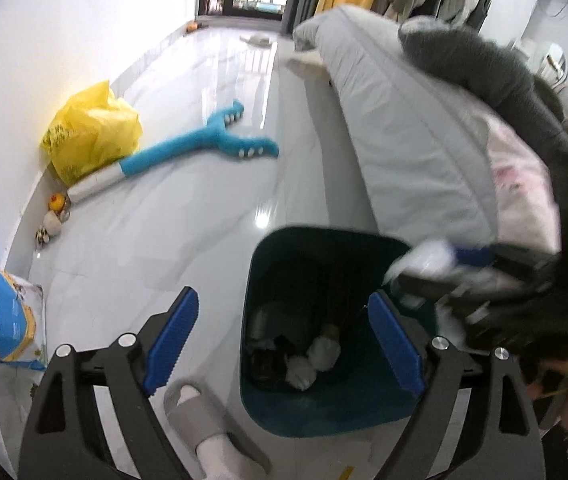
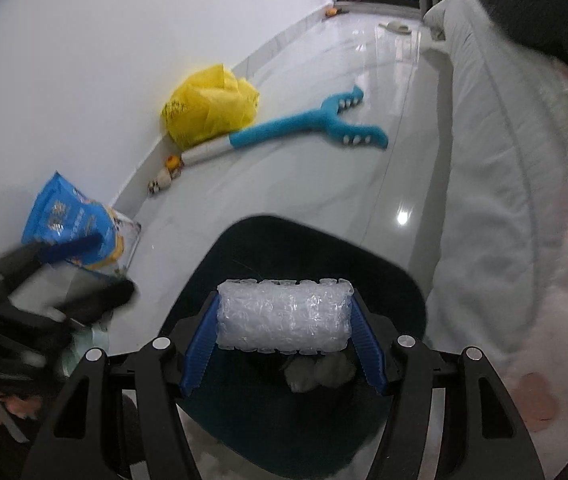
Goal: Collect trash
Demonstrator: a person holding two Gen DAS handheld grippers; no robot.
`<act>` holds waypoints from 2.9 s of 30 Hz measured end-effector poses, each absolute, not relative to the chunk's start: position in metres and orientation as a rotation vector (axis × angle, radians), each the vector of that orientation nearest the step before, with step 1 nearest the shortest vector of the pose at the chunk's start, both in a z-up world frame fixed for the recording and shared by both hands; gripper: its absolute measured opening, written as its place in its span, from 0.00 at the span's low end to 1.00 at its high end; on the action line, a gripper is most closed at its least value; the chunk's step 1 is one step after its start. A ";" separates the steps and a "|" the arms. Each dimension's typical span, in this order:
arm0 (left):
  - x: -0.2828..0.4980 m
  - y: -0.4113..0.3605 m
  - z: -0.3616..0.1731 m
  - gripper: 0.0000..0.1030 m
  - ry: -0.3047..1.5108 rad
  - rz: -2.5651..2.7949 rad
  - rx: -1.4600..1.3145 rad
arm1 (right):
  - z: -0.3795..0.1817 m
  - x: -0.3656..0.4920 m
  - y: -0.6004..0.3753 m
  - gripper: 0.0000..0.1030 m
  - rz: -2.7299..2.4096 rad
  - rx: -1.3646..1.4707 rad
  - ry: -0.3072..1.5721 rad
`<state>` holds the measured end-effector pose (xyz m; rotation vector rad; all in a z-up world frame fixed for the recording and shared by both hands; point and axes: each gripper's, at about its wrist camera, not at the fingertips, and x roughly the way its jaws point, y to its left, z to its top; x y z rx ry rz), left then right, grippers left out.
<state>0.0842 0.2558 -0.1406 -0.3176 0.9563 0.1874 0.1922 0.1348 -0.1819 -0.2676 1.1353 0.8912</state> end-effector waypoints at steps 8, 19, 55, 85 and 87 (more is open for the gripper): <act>0.077 0.260 -0.098 0.82 0.808 0.182 -0.304 | -0.203 0.182 0.146 0.62 0.902 -0.343 1.212; 0.068 0.244 -0.042 0.82 0.633 0.159 -0.182 | -0.236 0.163 0.146 0.77 0.884 -0.495 1.341; 0.013 0.102 0.010 0.97 0.558 0.148 -0.037 | 0.012 0.090 -0.137 0.97 0.587 -0.115 0.737; -0.015 0.049 -0.012 0.97 0.576 0.182 0.014 | 0.029 0.039 -0.266 0.97 0.554 0.030 0.595; -0.015 0.049 -0.012 0.97 0.576 0.180 0.011 | 0.030 0.038 -0.266 0.97 0.555 0.030 0.596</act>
